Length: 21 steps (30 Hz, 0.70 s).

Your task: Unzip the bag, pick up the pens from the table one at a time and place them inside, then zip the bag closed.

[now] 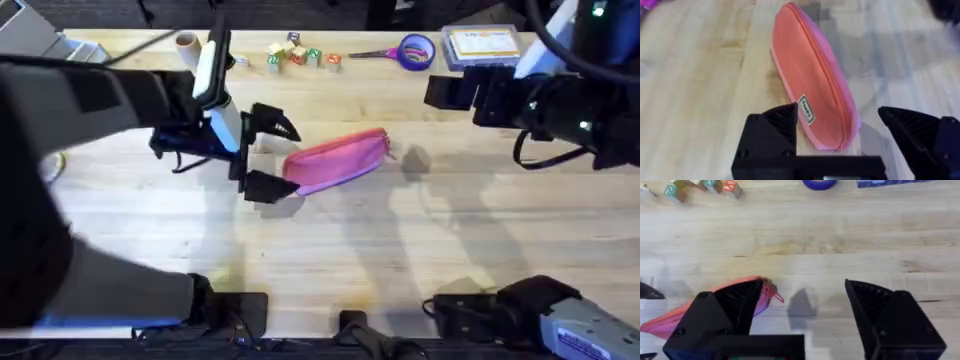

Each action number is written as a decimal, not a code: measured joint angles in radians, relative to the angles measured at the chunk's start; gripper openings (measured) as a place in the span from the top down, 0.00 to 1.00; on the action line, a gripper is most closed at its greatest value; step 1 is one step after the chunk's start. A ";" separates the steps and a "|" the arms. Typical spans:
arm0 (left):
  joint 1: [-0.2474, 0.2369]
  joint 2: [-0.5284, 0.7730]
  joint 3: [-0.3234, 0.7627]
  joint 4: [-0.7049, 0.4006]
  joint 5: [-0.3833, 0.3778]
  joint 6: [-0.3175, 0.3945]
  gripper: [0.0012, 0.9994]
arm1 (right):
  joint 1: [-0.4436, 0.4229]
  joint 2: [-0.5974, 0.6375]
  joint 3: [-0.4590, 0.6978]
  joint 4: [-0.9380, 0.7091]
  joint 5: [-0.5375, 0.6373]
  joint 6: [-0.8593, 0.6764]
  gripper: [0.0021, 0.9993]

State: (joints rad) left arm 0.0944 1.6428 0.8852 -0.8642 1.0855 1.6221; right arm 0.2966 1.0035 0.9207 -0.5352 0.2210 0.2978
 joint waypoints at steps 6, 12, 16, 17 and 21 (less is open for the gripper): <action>0.000 -0.258 0.000 0.000 -0.129 -0.083 0.00 | 0.000 -0.003 0.000 -0.004 0.000 -0.007 0.00; 0.000 -0.577 0.000 -0.012 -0.294 -0.361 0.01 | 0.000 -0.031 0.000 -0.025 0.000 -0.017 0.00; 0.000 -0.808 0.000 -0.038 -0.428 -0.696 0.01 | 0.000 -0.097 0.000 -0.131 0.000 -0.042 0.00; 0.000 -0.831 0.000 -0.038 -0.440 -0.736 0.01 | 0.000 -0.106 0.000 -0.137 0.000 -0.042 0.00; 0.000 -0.919 0.000 -0.038 -0.477 -0.916 0.01 | 0.000 -0.163 0.000 -0.181 0.000 -0.045 0.00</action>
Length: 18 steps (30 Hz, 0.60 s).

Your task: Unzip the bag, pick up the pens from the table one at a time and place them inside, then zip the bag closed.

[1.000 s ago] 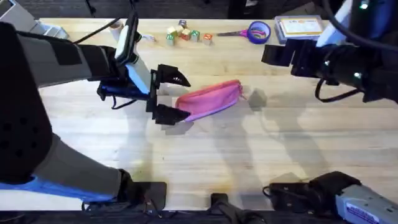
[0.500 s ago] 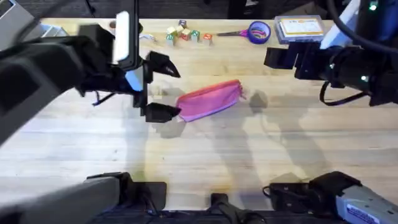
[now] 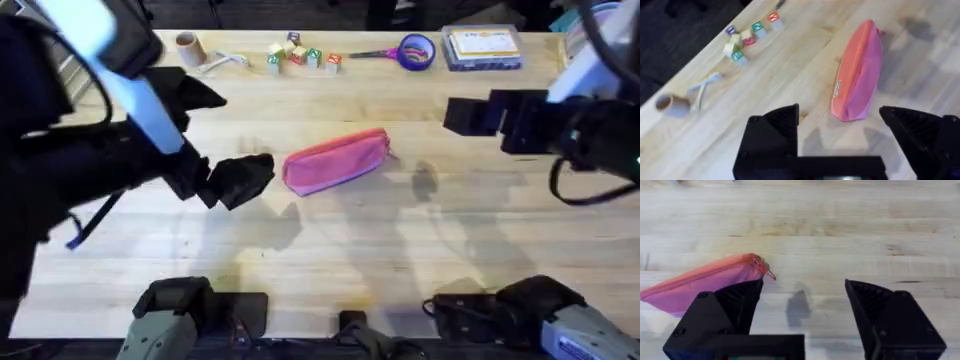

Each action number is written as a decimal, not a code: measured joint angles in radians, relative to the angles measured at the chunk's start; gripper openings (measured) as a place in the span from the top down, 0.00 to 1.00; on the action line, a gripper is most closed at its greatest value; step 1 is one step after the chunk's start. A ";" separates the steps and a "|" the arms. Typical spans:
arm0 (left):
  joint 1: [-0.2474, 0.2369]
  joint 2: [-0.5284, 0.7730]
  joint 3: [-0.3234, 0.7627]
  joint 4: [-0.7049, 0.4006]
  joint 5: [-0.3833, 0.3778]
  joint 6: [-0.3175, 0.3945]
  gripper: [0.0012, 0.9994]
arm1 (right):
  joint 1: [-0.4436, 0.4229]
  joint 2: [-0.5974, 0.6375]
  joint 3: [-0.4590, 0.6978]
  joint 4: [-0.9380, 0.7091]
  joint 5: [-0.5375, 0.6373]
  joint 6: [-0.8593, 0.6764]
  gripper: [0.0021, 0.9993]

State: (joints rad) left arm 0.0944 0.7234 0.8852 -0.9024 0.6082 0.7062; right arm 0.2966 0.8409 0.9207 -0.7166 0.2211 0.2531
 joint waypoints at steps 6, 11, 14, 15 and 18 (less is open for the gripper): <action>0.000 -0.085 0.000 -0.018 -0.012 -0.220 0.01 | 0.000 -0.089 0.000 -0.090 0.000 0.000 0.00; 0.000 -0.118 0.001 -0.089 -0.026 -0.319 0.01 | 0.000 -0.181 0.000 -0.158 0.000 0.000 0.00; 0.000 -0.118 0.001 -0.089 -0.026 -0.332 0.01 | 0.000 -0.215 0.000 -0.159 0.000 0.000 0.00; 0.000 -0.118 0.001 -0.089 -0.026 -0.334 0.01 | 0.000 -0.223 0.000 -0.159 0.000 0.000 0.00; 0.000 -0.118 0.001 -0.089 -0.026 -0.341 0.01 | 0.000 -0.233 0.000 -0.161 0.000 0.000 0.00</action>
State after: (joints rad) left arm 0.0944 0.6056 0.8864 -0.9916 0.5819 0.3653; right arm 0.2962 0.6075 0.9207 -0.8772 0.2207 0.2531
